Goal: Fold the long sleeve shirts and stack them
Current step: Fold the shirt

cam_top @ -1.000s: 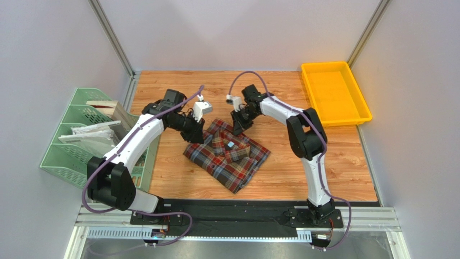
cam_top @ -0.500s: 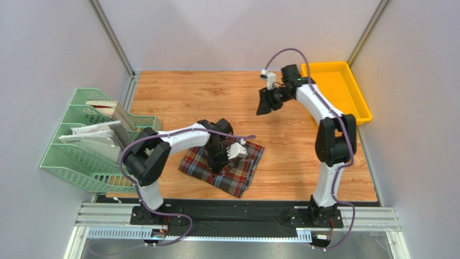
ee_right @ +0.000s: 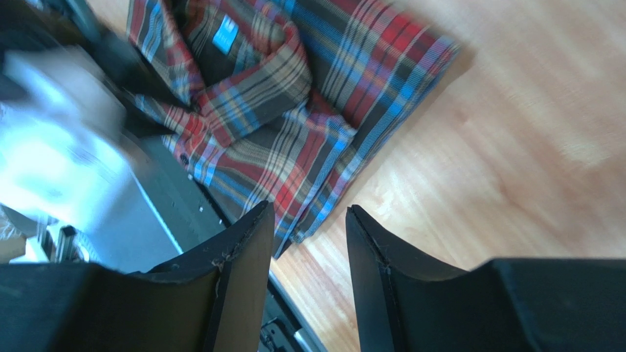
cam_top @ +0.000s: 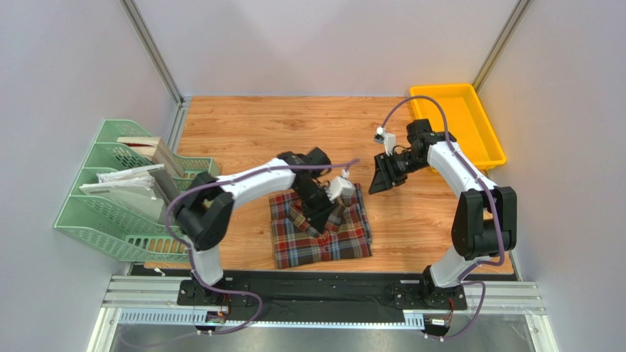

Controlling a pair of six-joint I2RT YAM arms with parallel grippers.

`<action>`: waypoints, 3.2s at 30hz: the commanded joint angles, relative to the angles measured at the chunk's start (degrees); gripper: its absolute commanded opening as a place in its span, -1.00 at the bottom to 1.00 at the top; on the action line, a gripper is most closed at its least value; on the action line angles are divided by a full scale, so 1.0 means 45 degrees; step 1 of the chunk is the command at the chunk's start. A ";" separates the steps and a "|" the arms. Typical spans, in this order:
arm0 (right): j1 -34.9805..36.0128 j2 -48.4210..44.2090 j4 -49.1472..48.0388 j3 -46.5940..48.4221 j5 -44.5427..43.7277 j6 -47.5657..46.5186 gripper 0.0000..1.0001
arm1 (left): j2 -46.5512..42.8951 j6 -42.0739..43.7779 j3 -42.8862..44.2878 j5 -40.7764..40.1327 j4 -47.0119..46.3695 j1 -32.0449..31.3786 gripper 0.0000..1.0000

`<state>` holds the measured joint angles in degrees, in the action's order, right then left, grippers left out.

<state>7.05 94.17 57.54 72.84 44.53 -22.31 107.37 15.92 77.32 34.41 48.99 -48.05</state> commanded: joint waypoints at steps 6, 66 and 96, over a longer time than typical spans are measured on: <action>0.0835 -0.0089 -0.0735 -0.0074 0.0672 -0.2189 0.02 | -0.4408 0.2806 -0.1673 0.1786 0.2509 0.4366 -0.09; 0.2906 0.2140 -0.2005 -0.0796 -0.0052 -0.3500 -1.00 | -0.0892 0.2907 -0.2846 0.1534 0.0441 0.5483 -0.67; 0.2242 0.1474 -0.2530 0.0162 -0.0872 -0.2622 -1.00 | -0.3239 0.2361 -0.2651 -0.1319 -0.1489 0.5502 -1.00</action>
<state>17.47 98.63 48.66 71.64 41.50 -34.96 89.19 26.92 63.92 31.44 47.90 -23.53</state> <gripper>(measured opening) 0.006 0.003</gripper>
